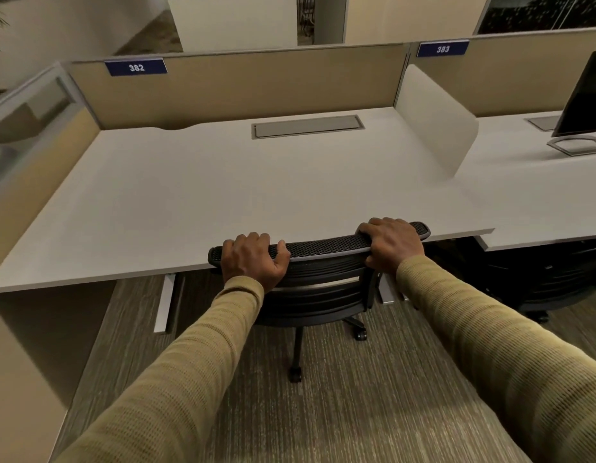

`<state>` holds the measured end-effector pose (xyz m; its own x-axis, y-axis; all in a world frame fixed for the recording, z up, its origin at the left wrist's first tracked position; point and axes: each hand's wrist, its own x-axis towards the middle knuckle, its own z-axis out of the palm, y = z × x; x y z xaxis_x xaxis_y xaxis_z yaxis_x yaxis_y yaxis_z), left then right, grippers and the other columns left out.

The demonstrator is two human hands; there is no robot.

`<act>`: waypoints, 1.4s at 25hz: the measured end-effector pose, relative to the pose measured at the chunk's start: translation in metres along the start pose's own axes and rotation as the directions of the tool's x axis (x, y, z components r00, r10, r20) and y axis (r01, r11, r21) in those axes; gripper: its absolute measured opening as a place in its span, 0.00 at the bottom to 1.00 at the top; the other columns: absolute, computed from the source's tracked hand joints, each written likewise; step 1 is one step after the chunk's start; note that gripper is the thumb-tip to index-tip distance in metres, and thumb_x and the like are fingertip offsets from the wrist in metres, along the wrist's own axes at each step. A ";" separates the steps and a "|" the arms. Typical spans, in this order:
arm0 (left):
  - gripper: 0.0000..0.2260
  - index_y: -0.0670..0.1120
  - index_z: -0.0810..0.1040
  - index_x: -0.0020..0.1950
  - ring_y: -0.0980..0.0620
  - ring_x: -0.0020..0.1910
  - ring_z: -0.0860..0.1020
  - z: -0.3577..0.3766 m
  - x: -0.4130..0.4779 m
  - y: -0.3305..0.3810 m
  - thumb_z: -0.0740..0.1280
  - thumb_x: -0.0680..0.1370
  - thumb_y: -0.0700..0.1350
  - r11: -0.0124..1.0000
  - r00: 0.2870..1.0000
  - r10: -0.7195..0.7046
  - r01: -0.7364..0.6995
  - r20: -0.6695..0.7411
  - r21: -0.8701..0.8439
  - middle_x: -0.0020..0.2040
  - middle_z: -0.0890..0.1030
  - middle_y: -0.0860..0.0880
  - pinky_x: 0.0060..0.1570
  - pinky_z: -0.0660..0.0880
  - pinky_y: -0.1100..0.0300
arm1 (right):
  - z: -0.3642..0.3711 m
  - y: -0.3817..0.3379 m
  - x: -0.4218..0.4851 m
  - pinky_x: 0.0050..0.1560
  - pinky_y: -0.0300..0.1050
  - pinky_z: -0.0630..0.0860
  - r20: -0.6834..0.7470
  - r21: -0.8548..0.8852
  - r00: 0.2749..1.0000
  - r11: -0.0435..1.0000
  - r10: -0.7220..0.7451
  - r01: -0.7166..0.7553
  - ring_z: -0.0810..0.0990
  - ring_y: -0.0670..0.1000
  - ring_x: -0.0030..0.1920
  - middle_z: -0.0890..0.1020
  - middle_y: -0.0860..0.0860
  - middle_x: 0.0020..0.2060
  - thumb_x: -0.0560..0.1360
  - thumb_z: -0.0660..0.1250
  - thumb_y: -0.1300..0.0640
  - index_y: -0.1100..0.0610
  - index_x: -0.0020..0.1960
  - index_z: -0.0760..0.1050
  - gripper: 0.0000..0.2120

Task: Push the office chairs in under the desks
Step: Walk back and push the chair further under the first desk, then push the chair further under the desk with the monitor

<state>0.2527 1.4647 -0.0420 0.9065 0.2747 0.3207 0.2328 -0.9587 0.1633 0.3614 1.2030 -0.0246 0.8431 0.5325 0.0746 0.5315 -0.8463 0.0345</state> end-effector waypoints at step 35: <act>0.37 0.49 0.40 0.82 0.44 0.79 0.34 0.150 -0.044 0.588 0.45 0.79 0.68 0.989 0.935 0.144 -0.124 0.324 -0.081 0.82 0.36 0.45 0.76 0.32 0.42 | -0.003 0.507 -0.228 0.76 0.62 0.50 -0.071 0.027 0.975 0.978 0.209 -0.207 0.53 0.59 0.79 0.56 0.55 0.80 0.78 0.58 0.36 0.53 0.81 0.48 0.39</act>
<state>0.4026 0.8781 -0.1001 0.9952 0.0952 0.0210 0.0892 -0.9762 0.1976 0.4386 0.6521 -0.0210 0.9275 0.3419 0.1508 0.3471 -0.9378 -0.0089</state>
